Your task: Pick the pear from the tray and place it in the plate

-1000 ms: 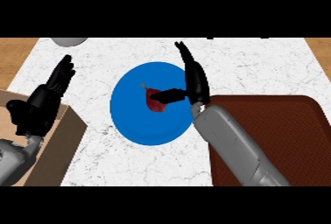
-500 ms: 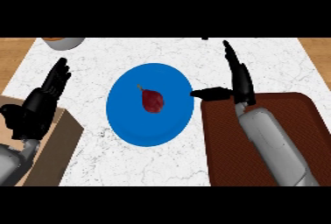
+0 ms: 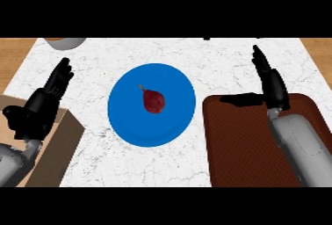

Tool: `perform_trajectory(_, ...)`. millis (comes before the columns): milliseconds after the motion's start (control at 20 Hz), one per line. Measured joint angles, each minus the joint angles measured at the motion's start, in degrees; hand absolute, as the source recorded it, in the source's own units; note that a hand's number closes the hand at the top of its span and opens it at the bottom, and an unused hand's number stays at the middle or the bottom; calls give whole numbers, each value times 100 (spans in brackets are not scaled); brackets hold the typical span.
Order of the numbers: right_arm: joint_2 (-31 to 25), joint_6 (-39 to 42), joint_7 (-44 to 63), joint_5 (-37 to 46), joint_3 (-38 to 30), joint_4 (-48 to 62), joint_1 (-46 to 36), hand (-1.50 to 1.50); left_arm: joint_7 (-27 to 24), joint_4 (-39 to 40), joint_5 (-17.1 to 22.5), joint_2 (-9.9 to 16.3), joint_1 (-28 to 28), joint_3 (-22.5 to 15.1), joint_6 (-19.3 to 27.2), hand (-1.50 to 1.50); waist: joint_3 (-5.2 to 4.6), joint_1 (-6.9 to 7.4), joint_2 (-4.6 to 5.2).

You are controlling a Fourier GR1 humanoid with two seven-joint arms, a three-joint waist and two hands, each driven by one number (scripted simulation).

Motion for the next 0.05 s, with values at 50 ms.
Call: perform_trajectory(50, -31, 60, -76, -33, -58, 79, 1, -150, 31, 13, 19, 13, -29, 4, -35, 0, -6, 14, 6)
